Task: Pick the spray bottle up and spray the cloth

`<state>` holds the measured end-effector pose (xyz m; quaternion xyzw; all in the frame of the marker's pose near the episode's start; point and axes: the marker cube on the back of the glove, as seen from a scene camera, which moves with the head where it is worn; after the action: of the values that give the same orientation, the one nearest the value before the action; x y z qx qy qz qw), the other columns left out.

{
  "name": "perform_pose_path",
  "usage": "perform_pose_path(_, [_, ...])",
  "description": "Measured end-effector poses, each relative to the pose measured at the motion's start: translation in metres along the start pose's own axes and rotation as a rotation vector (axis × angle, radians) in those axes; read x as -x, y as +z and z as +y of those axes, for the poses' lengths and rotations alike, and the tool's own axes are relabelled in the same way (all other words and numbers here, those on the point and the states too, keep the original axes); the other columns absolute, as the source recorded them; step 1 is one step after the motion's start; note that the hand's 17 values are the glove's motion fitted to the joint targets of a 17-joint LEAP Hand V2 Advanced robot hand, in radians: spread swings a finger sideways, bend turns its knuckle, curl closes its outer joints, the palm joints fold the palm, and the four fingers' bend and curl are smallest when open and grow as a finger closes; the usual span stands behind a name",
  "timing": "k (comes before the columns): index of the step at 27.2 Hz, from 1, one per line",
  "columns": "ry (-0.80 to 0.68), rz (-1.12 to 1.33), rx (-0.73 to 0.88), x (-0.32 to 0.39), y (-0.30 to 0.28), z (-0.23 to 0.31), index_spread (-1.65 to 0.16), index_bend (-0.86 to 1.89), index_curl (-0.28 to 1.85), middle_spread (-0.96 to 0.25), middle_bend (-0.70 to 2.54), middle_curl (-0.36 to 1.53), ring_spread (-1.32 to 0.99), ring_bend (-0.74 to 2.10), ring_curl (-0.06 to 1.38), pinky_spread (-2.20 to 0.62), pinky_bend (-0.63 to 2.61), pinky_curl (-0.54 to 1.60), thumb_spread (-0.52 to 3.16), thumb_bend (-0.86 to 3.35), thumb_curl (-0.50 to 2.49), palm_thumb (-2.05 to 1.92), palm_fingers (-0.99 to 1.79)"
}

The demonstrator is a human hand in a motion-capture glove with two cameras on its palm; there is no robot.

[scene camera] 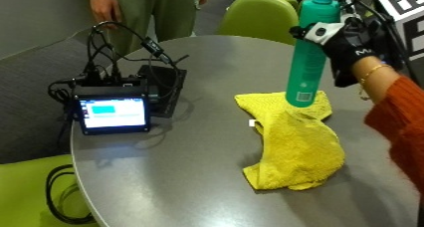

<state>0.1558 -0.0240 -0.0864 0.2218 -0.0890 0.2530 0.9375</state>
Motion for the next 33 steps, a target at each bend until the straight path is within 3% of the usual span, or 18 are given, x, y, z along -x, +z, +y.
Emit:
perform_pose_path(6, [0.247, -0.353, -0.001, 0.021, 0.063, -0.014, -0.29, 0.08, 0.19, -0.06, 0.29, 0.48, -0.11, 0.51, 0.42, -0.10, 0.50, 0.48, 0.91, -0.02, 0.63, 1.04, 0.73])
perform_pose_path(14, [0.442, -0.465, -0.106, -0.018, 0.082, -0.021, -0.29, 0.12, 0.21, -0.07, 0.29, 0.48, -0.10, 0.48, 0.42, -0.08, 0.47, 0.48, 0.92, -0.02, 0.61, 1.06, 0.67])
perform_pose_path(33, [0.439, -0.403, -0.172, -0.023, 0.095, -0.018, -0.30, 0.09, 0.21, -0.07, 0.27, 0.47, -0.09, 0.46, 0.42, -0.07, 0.48, 0.48, 0.91, -0.03, 0.57, 1.06, 0.66])
